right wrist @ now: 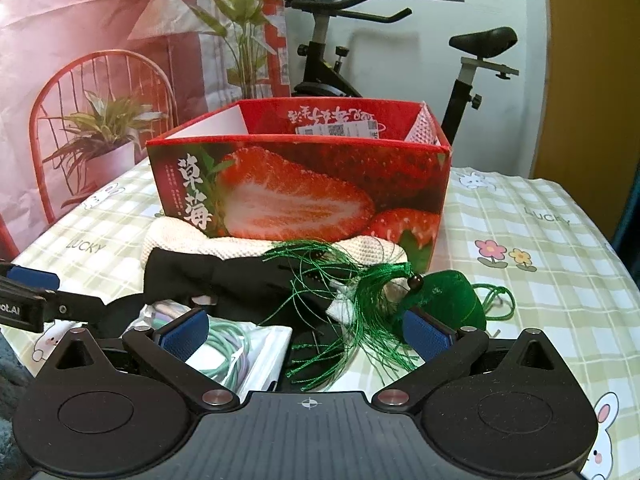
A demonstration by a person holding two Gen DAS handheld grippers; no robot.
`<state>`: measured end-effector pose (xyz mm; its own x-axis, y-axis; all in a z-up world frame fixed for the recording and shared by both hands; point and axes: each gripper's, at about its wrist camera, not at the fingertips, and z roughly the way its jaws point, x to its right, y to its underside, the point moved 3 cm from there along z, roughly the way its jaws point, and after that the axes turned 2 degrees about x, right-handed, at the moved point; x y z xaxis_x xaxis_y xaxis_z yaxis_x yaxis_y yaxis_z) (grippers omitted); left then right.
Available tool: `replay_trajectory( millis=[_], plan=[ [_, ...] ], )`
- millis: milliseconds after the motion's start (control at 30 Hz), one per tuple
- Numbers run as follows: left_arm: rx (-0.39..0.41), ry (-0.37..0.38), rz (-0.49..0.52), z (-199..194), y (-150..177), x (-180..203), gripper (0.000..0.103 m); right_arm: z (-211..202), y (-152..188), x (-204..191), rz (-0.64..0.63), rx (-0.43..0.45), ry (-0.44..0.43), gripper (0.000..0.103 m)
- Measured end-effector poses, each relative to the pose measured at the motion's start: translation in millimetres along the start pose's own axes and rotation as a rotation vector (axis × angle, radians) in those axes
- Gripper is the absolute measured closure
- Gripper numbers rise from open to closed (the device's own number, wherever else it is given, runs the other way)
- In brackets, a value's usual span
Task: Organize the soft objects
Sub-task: 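Move both open grippers back to the bag of green cables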
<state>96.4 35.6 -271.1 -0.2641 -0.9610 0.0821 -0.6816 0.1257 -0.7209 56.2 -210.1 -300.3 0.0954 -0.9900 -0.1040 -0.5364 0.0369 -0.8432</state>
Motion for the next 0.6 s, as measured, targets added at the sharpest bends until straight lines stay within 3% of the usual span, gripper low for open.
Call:
replay_trajectory(
  millis=[167, 267, 433, 600],
  plan=[
    [-0.010, 0.008, -0.013, 2.9, 0.7, -0.6, 0.004, 2.7, 2.4, 3.1, 0.022, -0.022, -0.008, 0.000],
    [-0.022, 0.031, -0.015, 5.6, 2.0, 1.3, 0.011, 5.3, 4.6, 3.4, 0.026, -0.039, -0.021, 0.000],
    [-0.038, 0.086, -0.013, 7.0, 5.0, 6.2, 0.032, 7.6, 7.9, -1.5, 0.016, -0.072, -0.066, 0.002],
    [-0.051, 0.166, -0.008, 8.3, 8.1, 12.4, 0.061, 5.0, 8.4, -11.3, -0.023, -0.075, -0.117, 0.021]
  ],
)
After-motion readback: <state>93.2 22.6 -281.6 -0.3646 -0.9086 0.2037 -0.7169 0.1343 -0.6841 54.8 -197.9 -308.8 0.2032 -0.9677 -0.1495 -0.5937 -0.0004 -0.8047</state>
